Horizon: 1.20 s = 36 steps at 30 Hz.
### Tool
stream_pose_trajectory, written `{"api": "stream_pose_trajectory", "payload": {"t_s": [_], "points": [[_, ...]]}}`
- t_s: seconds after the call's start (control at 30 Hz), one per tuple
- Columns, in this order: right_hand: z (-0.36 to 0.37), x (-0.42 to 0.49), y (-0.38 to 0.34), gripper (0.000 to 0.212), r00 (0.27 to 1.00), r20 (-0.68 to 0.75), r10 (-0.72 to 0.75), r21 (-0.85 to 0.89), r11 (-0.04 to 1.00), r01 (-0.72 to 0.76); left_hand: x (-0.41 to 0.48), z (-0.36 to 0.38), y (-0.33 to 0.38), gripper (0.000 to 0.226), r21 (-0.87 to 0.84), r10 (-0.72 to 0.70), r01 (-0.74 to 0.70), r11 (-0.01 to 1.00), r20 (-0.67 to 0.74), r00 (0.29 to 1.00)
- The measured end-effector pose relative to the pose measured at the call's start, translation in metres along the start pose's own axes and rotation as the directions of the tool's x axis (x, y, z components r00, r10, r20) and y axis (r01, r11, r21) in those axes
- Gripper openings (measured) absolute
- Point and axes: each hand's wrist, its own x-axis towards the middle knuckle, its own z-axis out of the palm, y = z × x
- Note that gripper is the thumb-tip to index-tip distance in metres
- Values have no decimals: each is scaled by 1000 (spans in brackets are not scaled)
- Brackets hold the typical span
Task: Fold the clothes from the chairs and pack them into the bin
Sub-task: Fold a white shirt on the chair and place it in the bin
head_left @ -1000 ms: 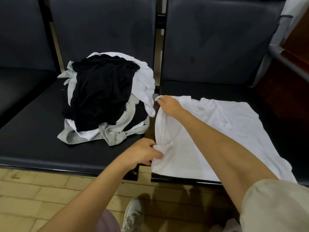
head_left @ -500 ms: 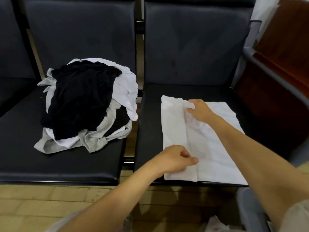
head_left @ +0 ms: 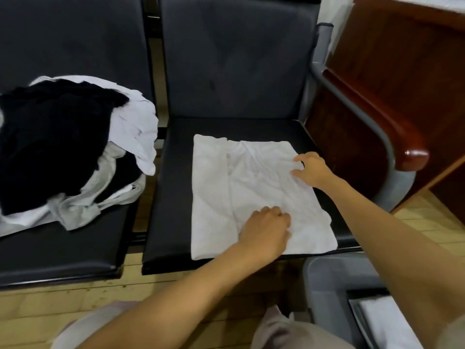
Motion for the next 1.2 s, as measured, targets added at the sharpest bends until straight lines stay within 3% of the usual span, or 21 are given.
{"api": "stream_pose_trajectory", "payload": {"t_s": [0.13, 0.2, 0.27, 0.37, 0.5, 0.6, 0.73, 0.83, 1.03, 1.2], "points": [[-5, 10, 13, 46, 999, 34, 10, 111, 994, -14, 21, 31, 27, 51, 49, 222, -222, 974, 7, 975], [-3, 19, 13, 48, 997, 71, -13, 99, 995, 6, 25, 45, 30, 57, 140, 245, -236, 962, -45, 969], [0, 28, 11, 51, 993, 118, -22, 35, 999, 18, 32, 57, 28, 51, 189, 260, -225, 956, -187, 947], [5, 33, 5, 52, 983, 184, 18, -69, 998, -6, 37, 58, 23, 22, 87, 278, -264, 961, -295, 914], [7, 33, -1, 50, 985, 171, 14, 7, 1000, -15, 27, 34, 25, 25, -154, 114, -151, 976, -226, 968], [-2, 31, -9, 51, 995, 88, 46, 185, 981, -61, 14, 10, 24, 12, -462, -115, 22, 886, -175, 978], [-24, 25, -47, 49, 999, -33, 8, 331, 944, 4, -9, -14, 5, 56, -637, -264, 111, 763, -151, 953], [-22, 20, -92, 47, 996, 18, -90, 300, 950, 80, -32, -25, -20, 79, -649, -261, 179, 740, -31, 965], [11, 4, -138, 37, 913, 202, -353, 120, 935, 335, -58, -33, -44, 53, -475, -211, 335, 814, 296, 932], [17, -34, -120, 31, 923, 21, -383, 283, 888, 362, -61, -37, -40, 38, -410, -244, 348, 843, 285, 927]]}}
